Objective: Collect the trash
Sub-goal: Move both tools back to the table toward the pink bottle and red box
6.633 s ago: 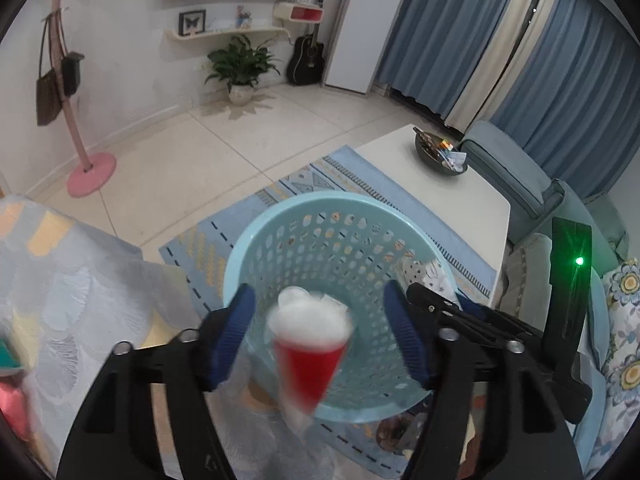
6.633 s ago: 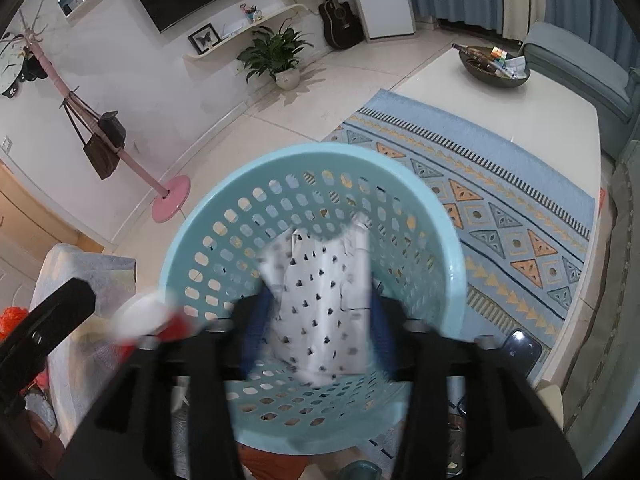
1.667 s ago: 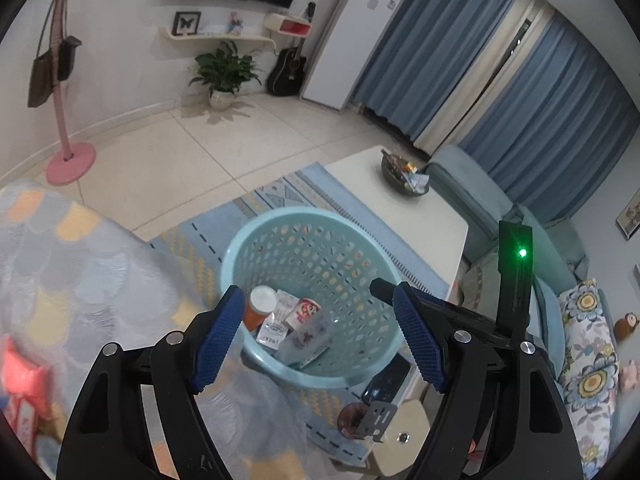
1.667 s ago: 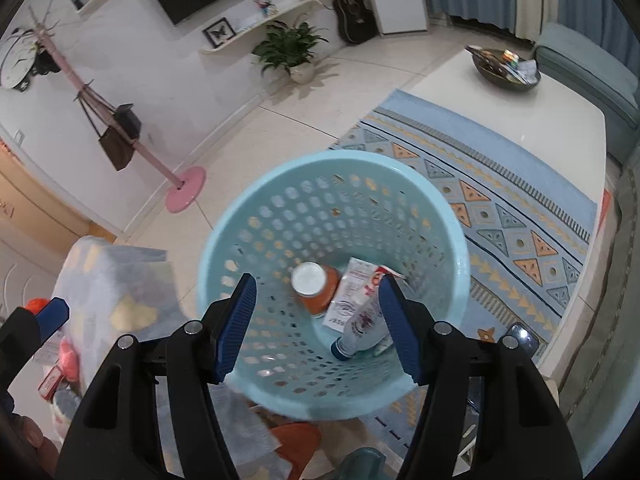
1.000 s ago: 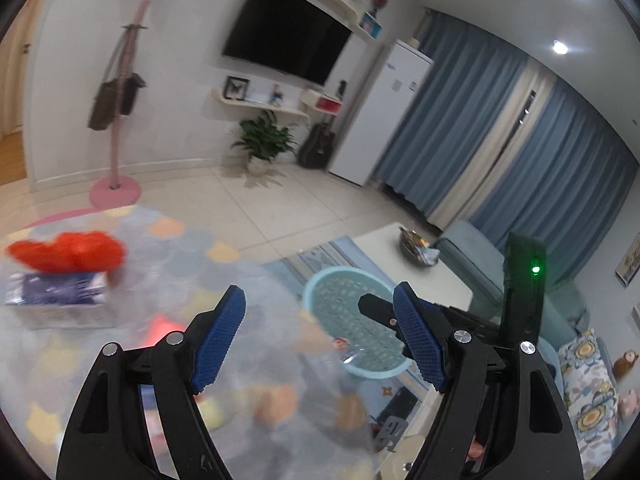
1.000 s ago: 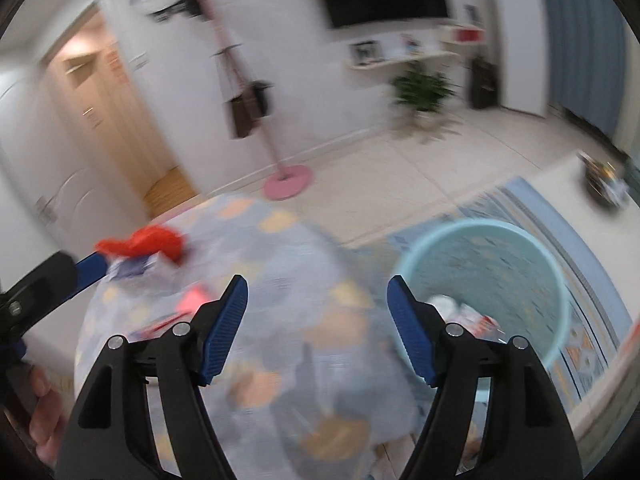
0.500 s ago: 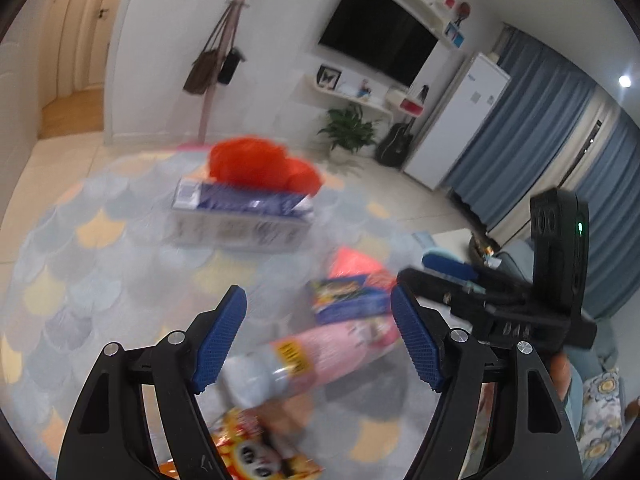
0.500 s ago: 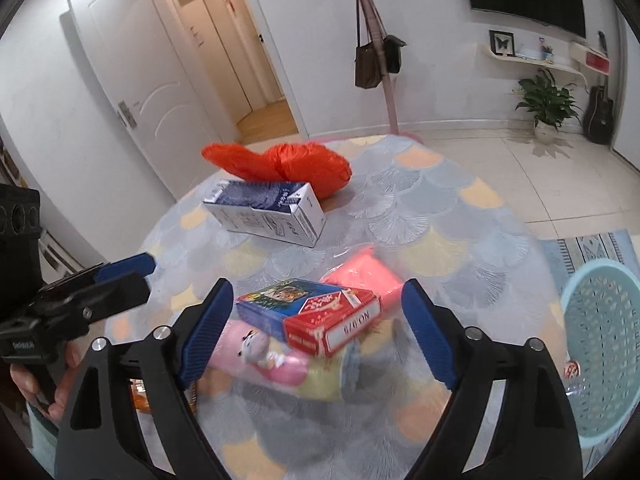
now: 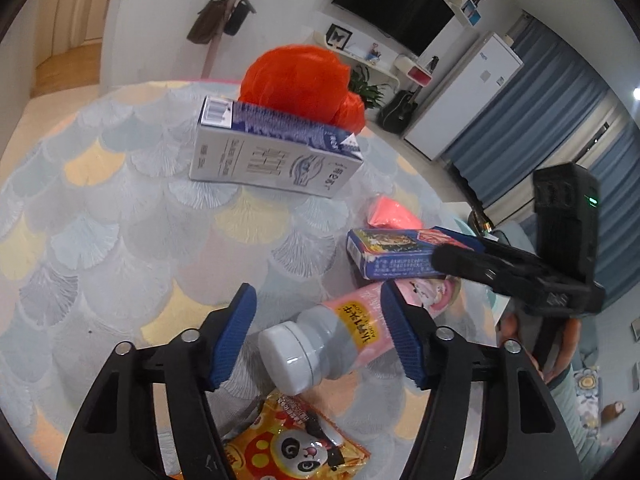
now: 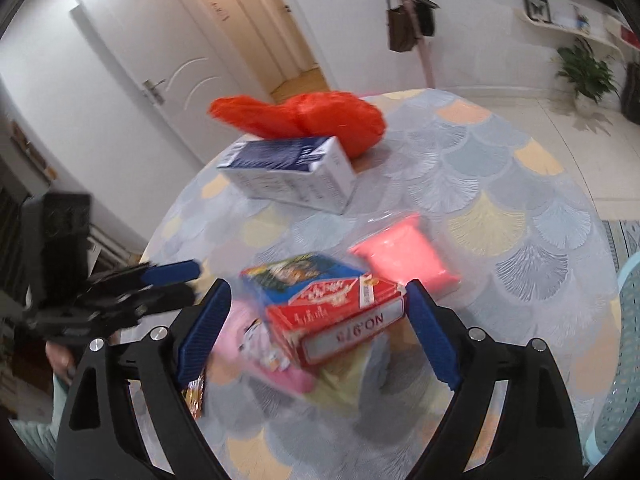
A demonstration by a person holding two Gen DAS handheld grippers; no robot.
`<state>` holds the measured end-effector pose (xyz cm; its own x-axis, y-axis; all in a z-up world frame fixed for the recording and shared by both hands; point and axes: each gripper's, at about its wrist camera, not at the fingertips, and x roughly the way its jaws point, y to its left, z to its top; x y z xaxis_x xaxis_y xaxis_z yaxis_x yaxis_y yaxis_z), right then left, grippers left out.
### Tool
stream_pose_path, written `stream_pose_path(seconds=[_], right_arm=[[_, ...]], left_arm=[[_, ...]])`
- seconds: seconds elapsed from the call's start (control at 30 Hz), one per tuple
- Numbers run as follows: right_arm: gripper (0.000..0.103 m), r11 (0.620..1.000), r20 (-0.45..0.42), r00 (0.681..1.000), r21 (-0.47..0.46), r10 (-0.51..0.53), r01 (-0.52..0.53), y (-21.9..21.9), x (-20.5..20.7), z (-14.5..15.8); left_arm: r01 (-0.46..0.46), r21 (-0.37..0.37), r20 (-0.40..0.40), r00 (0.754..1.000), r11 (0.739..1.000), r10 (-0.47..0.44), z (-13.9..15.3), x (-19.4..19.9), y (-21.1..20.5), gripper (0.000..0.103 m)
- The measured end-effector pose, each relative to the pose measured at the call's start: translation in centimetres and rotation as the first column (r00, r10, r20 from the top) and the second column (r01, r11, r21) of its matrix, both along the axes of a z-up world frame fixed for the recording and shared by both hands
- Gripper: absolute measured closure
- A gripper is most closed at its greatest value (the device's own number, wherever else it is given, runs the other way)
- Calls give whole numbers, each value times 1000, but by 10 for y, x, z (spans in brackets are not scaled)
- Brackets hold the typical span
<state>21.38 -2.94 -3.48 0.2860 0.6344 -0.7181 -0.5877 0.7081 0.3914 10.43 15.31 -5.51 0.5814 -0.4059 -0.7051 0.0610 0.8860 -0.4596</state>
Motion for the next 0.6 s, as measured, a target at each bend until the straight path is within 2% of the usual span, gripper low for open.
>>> stream_pose_path(seconds=[0.1, 0.23, 0.37, 0.43, 0.5, 0.6], right_arm=[[20, 999, 42, 999, -42, 26, -24, 3, -14, 2], [39, 995, 71, 997, -95, 23, -16, 8, -20, 0], [41, 998, 82, 997, -62, 12, -6, 4, -24, 2], [41, 1000, 95, 995, -19, -9, 11, -3, -29, 7], [42, 999, 125, 991, 20, -43, 41, -13, -36, 16], [42, 993, 172, 979, 54, -111, 103, -33, -46, 29]], left_arm=[[10, -2, -6, 1000, 1000, -10, -2, -3, -5, 45], [30, 12, 0, 1000, 999, -30, 0, -6, -9, 45], [65, 8, 11, 998, 998, -65, 3, -11, -11, 45], [98, 24, 16, 995, 995, -98, 5, -11, -15, 41], [144, 51, 11, 989, 988, -145, 6, -9, -23, 29], [226, 121, -4, 974, 967, -228, 8, -5, -40, 24]])
